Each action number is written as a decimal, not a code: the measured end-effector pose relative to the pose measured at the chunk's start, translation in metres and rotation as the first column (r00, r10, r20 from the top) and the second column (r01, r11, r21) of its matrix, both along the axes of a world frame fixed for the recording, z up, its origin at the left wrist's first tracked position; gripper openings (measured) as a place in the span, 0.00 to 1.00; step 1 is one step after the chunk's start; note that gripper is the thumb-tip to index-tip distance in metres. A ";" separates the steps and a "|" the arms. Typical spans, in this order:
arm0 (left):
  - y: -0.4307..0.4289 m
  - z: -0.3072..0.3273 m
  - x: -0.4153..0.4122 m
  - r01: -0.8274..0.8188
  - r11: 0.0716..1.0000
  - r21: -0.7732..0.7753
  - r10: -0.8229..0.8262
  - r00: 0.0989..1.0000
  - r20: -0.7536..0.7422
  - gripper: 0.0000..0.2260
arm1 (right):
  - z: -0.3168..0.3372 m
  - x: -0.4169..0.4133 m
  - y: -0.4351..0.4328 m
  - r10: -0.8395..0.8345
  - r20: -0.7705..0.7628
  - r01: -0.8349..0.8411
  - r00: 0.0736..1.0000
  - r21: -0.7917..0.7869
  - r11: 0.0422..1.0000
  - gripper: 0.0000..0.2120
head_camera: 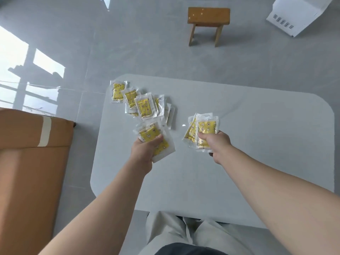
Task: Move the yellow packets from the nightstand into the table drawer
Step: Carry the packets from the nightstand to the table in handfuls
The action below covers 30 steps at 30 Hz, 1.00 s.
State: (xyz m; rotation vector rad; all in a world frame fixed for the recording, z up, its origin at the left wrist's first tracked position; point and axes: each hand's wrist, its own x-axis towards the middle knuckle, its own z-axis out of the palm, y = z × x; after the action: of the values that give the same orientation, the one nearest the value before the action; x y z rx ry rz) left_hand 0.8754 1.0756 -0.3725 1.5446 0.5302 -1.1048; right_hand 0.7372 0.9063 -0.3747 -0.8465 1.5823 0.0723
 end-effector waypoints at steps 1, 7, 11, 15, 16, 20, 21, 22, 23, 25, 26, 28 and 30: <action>0.001 -0.014 0.004 0.001 1.000 0.005 -0.001 1.000 -0.018 0.12 | -0.014 0.008 0.000 0.014 -0.019 -0.013 1.000 0.005 1.000 0.13; 0.002 -0.088 0.034 0.047 0.997 0.056 -0.043 0.997 -0.064 0.14 | -0.096 0.062 -0.010 0.105 -0.108 -0.106 0.989 -0.006 0.994 0.14; -0.003 -0.123 0.054 0.085 0.995 0.057 -0.082 0.995 -0.058 0.16 | -0.139 0.100 -0.022 0.173 -0.095 -0.177 0.980 -0.042 0.983 0.21; -0.009 -0.146 0.071 0.107 0.994 0.028 -0.104 0.992 -0.074 0.15 | -0.177 0.129 -0.033 0.229 -0.087 -0.235 0.970 -0.075 0.969 0.31; -0.011 -0.151 0.074 0.116 0.993 0.028 -0.114 0.991 -0.076 0.15 | -0.186 0.132 -0.035 0.254 -0.106 -0.263 0.961 -0.087 0.961 0.33; -0.021 -0.163 0.082 0.144 0.989 0.024 -0.143 0.988 -0.056 0.16 | -0.215 0.137 -0.035 0.347 -0.218 -0.376 0.912 -0.109 0.920 0.33; -0.023 -0.164 0.083 0.154 0.988 0.012 -0.153 0.987 -0.052 0.15 | -0.218 0.137 -0.034 0.379 -0.251 -0.417 0.891 -0.117 0.902 0.32; -0.026 -0.165 0.084 0.171 0.985 0.002 -0.171 0.984 -0.048 0.14 | -0.220 0.137 -0.034 0.421 -0.292 -0.470 0.859 -0.123 0.874 0.33; -0.030 -0.166 0.084 0.190 0.982 -0.007 -0.190 0.981 -0.044 0.13 | -0.221 0.137 -0.034 0.460 -0.341 -0.526 0.820 -0.129 0.841 0.34; -0.037 -0.165 0.083 0.232 0.973 -0.009 -0.232 0.972 -0.032 0.13 | -0.218 0.136 -0.035 0.509 -0.402 -0.595 0.761 -0.120 0.795 0.36; -0.041 -0.165 0.083 0.247 0.969 -0.004 -0.247 0.969 -0.026 0.15 | -0.217 0.133 -0.036 0.519 -0.407 -0.606 0.752 -0.115 0.787 0.36; -0.050 -0.164 0.082 0.260 0.965 0.010 -0.260 0.965 -0.020 0.15 | -0.211 0.124 -0.040 0.539 -0.414 -0.628 0.733 -0.109 0.771 0.39; -0.063 -0.163 0.082 0.268 0.963 0.026 -0.267 0.963 -0.027 0.13 | -0.205 0.109 -0.045 0.570 -0.448 -0.674 0.689 -0.108 0.730 0.42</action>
State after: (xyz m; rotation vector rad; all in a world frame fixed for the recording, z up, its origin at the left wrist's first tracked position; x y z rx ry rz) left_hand 0.9571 1.0126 -0.5352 1.6650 0.3602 -1.3260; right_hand 0.8460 0.8616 -0.5792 -1.6603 1.6068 0.5701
